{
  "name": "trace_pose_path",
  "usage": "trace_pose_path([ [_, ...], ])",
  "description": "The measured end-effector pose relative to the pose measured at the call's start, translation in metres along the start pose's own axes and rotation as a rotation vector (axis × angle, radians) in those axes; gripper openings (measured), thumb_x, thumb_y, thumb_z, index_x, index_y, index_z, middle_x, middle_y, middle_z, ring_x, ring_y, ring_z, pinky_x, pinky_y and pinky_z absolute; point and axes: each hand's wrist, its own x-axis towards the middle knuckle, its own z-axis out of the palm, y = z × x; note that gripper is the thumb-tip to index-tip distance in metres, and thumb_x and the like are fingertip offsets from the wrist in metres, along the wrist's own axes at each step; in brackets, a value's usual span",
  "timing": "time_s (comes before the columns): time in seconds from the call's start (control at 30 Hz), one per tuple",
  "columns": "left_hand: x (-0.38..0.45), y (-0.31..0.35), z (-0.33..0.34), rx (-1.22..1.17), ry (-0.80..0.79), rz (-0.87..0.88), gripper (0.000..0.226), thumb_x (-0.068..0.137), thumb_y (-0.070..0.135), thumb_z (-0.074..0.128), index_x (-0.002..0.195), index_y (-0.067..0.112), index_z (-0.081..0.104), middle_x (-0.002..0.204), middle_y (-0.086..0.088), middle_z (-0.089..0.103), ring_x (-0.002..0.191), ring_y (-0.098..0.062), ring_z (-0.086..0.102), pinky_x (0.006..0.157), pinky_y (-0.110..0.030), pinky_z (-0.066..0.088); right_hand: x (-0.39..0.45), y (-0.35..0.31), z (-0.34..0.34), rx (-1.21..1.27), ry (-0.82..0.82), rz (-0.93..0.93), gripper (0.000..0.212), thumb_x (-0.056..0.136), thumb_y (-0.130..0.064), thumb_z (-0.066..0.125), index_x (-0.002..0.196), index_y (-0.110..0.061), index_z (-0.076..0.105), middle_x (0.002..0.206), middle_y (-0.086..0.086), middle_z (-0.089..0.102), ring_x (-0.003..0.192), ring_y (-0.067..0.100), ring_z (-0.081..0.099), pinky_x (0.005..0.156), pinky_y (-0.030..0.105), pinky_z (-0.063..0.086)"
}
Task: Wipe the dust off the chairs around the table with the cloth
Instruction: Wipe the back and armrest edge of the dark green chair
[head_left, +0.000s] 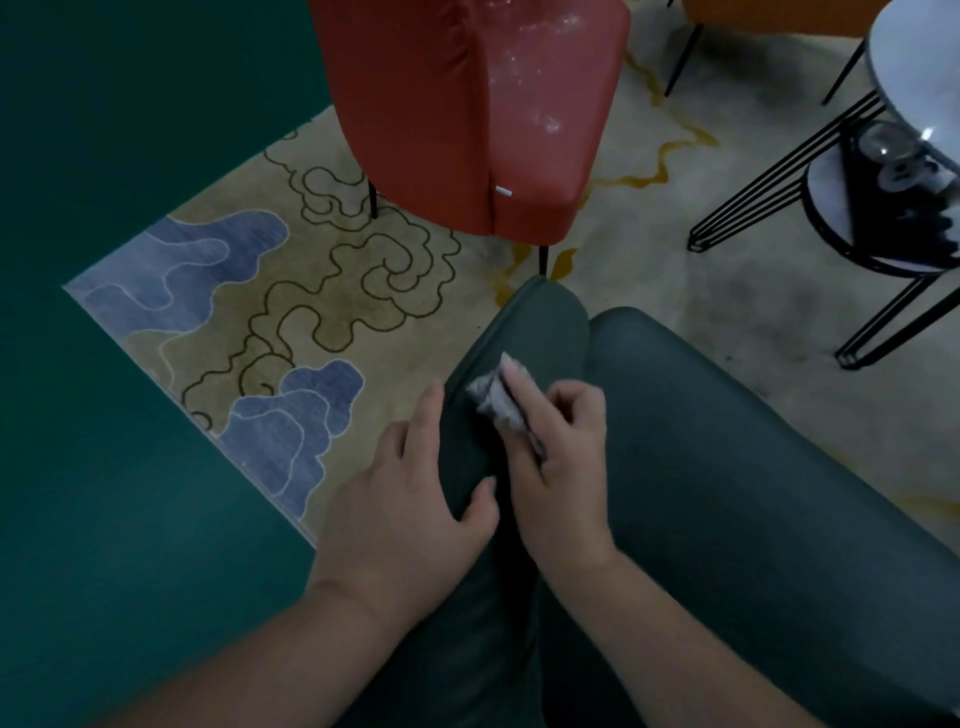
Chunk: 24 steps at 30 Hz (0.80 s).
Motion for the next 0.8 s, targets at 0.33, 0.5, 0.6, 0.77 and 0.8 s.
trace_pose_path([
  [0.33, -0.001, 0.003, -0.004, -0.012, -0.040, -0.054, 0.087, 0.076, 0.067, 0.037, 0.148, 0.031, 0.006, 0.142, 0.001, 0.040, 0.111, -0.024, 0.056, 0.083, -0.033, 0.046, 0.046, 0.002, 0.007, 0.105, 0.077, 0.289, 0.041, 0.095, -0.028, 0.056, 0.128, -0.051, 0.051, 0.096, -0.013, 0.033, 0.087, 0.010, 0.046, 0.083, 0.020, 0.043],
  [0.5, -0.001, 0.000, -0.005, -0.069, -0.051, -0.009, 0.080, 0.081, 0.055, 0.038, 0.150, 0.028, 0.008, 0.142, 0.001, 0.040, 0.115, -0.024, 0.053, 0.084, -0.033, 0.043, -0.014, -0.001, -0.009, -0.013, -0.119, -0.081, 0.041, 0.090, -0.027, 0.057, 0.128, -0.042, 0.056, 0.100, -0.004, 0.039, 0.090, 0.018, 0.045, 0.079, 0.039, 0.046],
  [0.6, -0.001, -0.001, -0.005, -0.083, -0.044, 0.002, 0.074, 0.087, 0.046, 0.040, 0.151, 0.024, 0.011, 0.145, -0.001, 0.038, 0.118, -0.025, 0.051, 0.088, -0.036, 0.044, 0.031, 0.008, -0.005, -0.165, -0.057, -0.072, 0.039, 0.090, -0.023, 0.062, 0.126, -0.035, 0.060, 0.101, 0.003, 0.041, 0.092, 0.018, 0.041, 0.081, 0.033, 0.043],
  [0.77, -0.001, 0.000, -0.006, -0.100, -0.032, -0.002, 0.068, 0.092, 0.041, 0.039, 0.152, 0.023, 0.013, 0.147, -0.001, 0.038, 0.119, -0.024, 0.051, 0.089, -0.037, 0.044, 0.026, 0.000, 0.000, -0.056, 0.002, 0.071, 0.040, 0.092, -0.027, 0.055, 0.130, -0.040, 0.054, 0.103, -0.002, 0.037, 0.091, 0.014, 0.042, 0.083, 0.023, 0.044],
  [0.8, -0.001, 0.000, -0.007, -0.105, -0.034, 0.003, 0.067, 0.092, 0.042, 0.036, 0.152, 0.022, 0.014, 0.148, -0.001, 0.038, 0.121, -0.025, 0.051, 0.090, -0.038, 0.044, 0.007, -0.002, -0.003, -0.076, -0.020, 0.015, 0.041, 0.092, -0.029, 0.053, 0.131, -0.039, 0.053, 0.102, -0.003, 0.036, 0.089, 0.013, 0.042, 0.079, 0.027, 0.046],
])
